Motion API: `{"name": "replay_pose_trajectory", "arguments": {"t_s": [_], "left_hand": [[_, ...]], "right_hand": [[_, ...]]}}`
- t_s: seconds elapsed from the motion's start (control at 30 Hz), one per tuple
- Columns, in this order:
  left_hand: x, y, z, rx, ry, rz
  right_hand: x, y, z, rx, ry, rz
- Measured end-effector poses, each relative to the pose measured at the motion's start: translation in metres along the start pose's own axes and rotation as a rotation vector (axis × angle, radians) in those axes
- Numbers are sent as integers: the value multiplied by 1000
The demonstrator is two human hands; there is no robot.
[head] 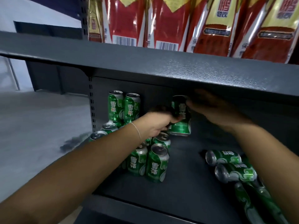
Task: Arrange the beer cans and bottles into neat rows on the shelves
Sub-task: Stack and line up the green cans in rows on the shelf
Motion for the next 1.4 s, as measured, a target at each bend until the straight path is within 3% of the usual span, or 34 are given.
{"name": "replay_pose_trajectory", "arguments": {"t_s": [0.07,0.2,0.33,0.5,0.6,0.77,1.1,1.4], "left_hand": [[-1,12,4,30,-88,-9],[1,33,8,230,-272,21],[-1,60,12,364,-347,86],[-1,93,14,377,-195,153],[-1,112,7,460,-202,223],[1,128,-3,627,-62,154],[-1,134,-15,464,-22,136],[-5,127,-16,458,-45,107]], "right_hand": [[12,-16,0,123,-64,-36],[25,-41,-15,213,-15,-70],[39,-55,-25,345,2,-81],[63,-88,-28,328,-39,59],[79,-107,-20,310,-67,104],[94,-127,-10,277,-105,121],[94,-144,-8,43,-160,142],[92,-144,-10,-177,-130,173]]}}
Point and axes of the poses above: each hand's wrist, its own x-axis towards the middle knuckle, its own y-axis out of the back of the hand, z = x × y, the point moved 1 cm from there along x, towards the middle knuckle, and after that the axes turned 13 degrees about -x, right-handed, at the moved point
